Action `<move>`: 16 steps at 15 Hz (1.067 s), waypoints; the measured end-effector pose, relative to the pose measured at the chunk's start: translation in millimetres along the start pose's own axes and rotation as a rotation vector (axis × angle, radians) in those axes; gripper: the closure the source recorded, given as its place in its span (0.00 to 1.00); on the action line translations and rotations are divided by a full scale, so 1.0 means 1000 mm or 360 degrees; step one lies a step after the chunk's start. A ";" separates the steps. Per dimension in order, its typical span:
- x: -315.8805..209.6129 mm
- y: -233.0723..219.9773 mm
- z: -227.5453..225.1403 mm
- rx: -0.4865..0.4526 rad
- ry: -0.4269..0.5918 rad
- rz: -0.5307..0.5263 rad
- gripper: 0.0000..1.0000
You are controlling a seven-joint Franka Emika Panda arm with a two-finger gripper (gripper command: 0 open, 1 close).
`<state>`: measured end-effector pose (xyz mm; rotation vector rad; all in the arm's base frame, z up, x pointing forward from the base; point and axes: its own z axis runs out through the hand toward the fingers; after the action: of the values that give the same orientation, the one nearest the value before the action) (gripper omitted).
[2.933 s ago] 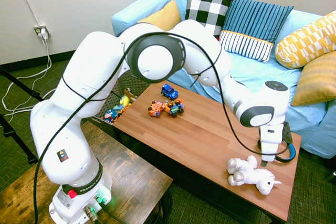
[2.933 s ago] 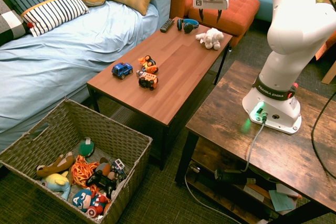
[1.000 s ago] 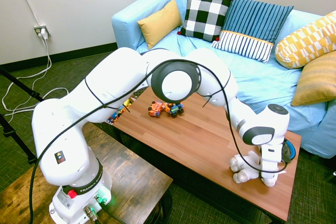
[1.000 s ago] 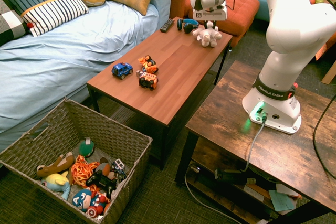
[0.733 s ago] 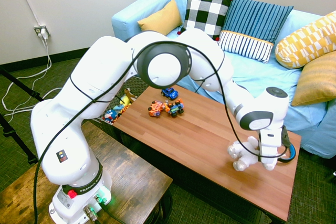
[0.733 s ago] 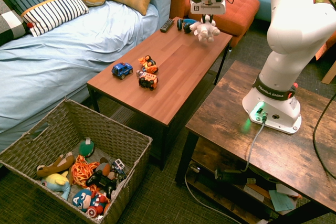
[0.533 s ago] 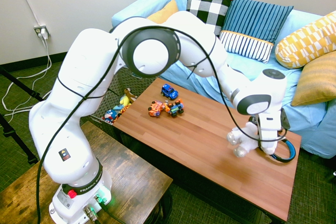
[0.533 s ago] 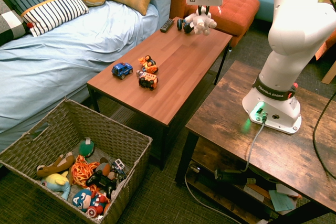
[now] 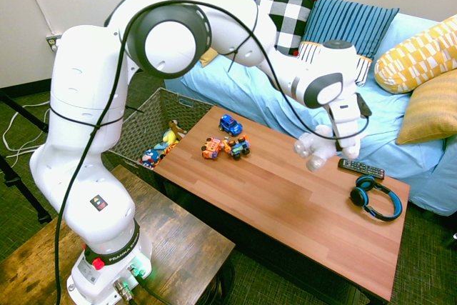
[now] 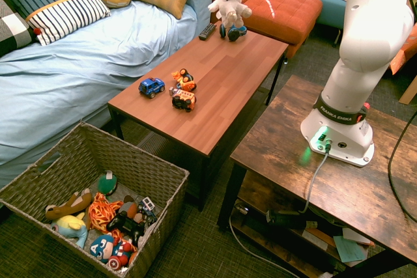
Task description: Put the stuffed toy in the basket
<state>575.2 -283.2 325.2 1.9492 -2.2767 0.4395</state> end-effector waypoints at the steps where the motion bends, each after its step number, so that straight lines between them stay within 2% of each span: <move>1: -0.019 0.003 -0.012 0.0019 0.0006 -0.0050 1.00; 4: -0.055 0.023 -0.048 0.0102 -0.0013 -0.0202 1.00; 5: -0.061 0.046 -0.065 0.0133 -0.0036 -0.0247 1.00; 8: -0.084 0.043 -0.072 0.0174 -0.0029 -0.0329 1.00; 13: -0.195 0.034 -0.109 0.0305 -0.0128 -0.0530 1.00; 16: -0.279 0.041 -0.137 0.0374 -0.0199 -0.0678 1.00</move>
<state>568.1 26.7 374.5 2.5594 -1.8594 0.5661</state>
